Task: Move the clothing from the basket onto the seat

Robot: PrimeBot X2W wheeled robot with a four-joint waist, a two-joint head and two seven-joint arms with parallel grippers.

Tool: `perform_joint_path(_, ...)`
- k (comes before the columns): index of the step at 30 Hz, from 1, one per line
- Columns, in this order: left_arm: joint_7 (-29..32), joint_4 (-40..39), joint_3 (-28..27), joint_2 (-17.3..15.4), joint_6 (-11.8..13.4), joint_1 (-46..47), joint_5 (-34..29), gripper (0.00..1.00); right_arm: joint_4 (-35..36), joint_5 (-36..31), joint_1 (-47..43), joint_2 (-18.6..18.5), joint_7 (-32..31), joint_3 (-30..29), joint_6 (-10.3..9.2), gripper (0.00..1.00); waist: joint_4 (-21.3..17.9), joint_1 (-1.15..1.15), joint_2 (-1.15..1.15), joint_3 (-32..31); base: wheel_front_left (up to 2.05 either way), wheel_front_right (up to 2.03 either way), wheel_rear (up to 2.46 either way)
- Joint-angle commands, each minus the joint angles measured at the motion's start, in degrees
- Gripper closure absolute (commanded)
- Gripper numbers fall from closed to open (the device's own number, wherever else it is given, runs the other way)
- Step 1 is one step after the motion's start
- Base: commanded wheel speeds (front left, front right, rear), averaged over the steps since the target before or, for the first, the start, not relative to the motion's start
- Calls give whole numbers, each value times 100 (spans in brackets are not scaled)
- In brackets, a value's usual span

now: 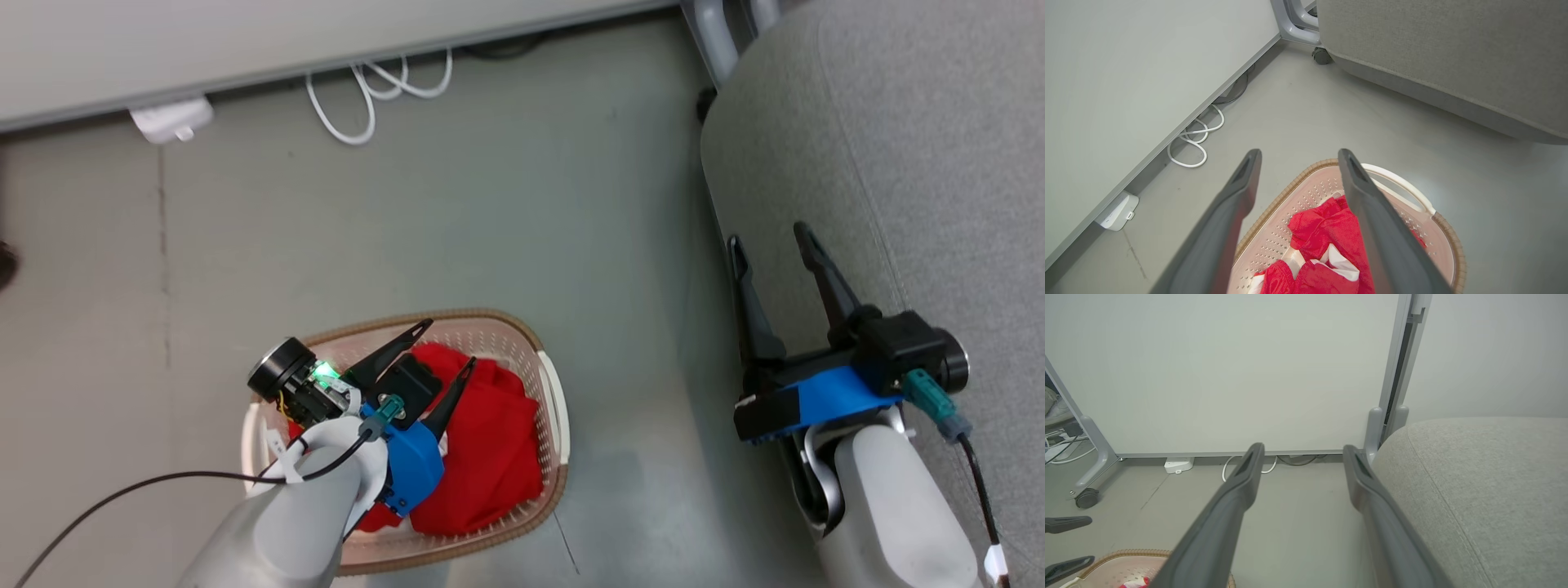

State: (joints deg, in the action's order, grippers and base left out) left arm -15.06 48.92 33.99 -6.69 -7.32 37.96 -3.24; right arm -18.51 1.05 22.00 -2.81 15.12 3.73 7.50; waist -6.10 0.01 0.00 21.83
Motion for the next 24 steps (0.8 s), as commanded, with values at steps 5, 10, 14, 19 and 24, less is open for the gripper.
perform_joint_path(5,-18,813,717,-122,-13,540,178,0,148,48,396,-12,6,27,-2,0,-325,-1,0,993,0,0,0)
perform_joint_path(10,-18,1546,1212,-179,-9,879,368,0,265,84,627,-11,6,67,-2,0,-413,-1,0,1522,0,0,0)
perform_joint_path(14,13,2004,1499,-208,-9,1091,468,0,343,70,786,-11,6,46,-3,0,-432,-1,0,1885,0,0,0)
perform_joint_path(19,96,2280,1698,-252,-9,1336,555,0,437,38,969,-12,6,20,-3,0,-436,-1,0,2317,0,0,0)
perform_joint_path(24,201,2391,1837,-308,1,1597,522,0,553,-23,1133,-12,6,-45,-2,0,-392,-1,0,2722,0,0,0)
